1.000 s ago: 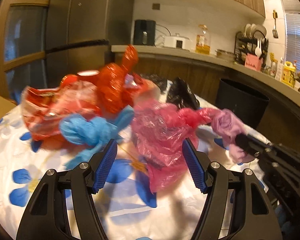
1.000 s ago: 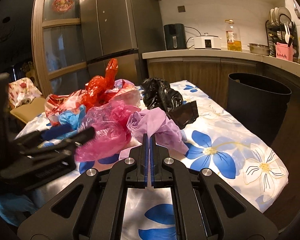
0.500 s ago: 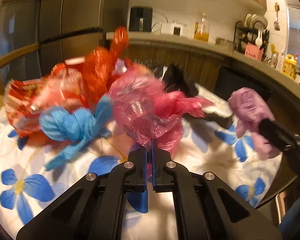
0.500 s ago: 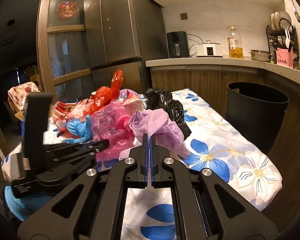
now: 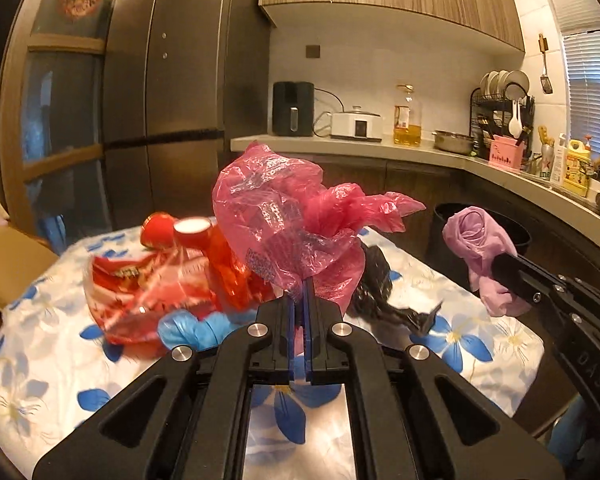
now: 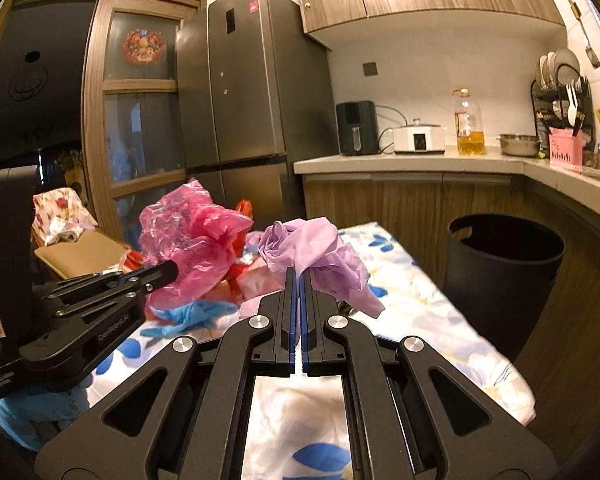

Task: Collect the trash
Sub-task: 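Carry the pink bag and lilac glove over the black bin with both tools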

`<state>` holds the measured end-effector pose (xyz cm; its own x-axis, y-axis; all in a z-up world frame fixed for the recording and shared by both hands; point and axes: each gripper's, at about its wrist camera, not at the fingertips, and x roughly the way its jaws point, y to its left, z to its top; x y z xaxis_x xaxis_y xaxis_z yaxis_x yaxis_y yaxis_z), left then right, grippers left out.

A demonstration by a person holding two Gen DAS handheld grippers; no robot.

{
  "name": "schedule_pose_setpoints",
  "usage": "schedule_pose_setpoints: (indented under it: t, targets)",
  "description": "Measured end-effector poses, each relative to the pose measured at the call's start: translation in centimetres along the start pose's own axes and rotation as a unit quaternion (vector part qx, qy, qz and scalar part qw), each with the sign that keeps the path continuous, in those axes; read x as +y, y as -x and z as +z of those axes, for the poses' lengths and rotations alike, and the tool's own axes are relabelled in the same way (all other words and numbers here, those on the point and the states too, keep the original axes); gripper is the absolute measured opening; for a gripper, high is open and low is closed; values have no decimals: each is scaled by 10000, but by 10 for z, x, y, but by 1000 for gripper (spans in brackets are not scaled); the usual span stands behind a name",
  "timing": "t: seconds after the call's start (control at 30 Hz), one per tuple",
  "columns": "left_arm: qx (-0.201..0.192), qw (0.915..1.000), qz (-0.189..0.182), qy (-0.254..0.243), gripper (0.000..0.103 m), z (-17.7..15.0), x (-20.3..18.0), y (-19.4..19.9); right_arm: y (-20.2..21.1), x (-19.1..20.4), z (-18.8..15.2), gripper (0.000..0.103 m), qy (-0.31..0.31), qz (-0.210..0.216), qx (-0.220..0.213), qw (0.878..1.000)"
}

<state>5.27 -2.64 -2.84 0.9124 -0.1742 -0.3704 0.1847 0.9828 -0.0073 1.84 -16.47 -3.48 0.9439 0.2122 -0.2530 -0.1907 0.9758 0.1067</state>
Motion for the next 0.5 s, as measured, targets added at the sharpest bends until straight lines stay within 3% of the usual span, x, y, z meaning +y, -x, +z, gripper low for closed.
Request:
schedule_pose_setpoints:
  t: [0.2,0.5]
  targets:
    - [-9,9999,35,116,3,17,-14,-11,-1,-16,13,2,69,-187,-63,9998]
    - [-194,9988,-442,20,3,52,-63,-38,-1,-75,38,2,-23,-781,-233,9967]
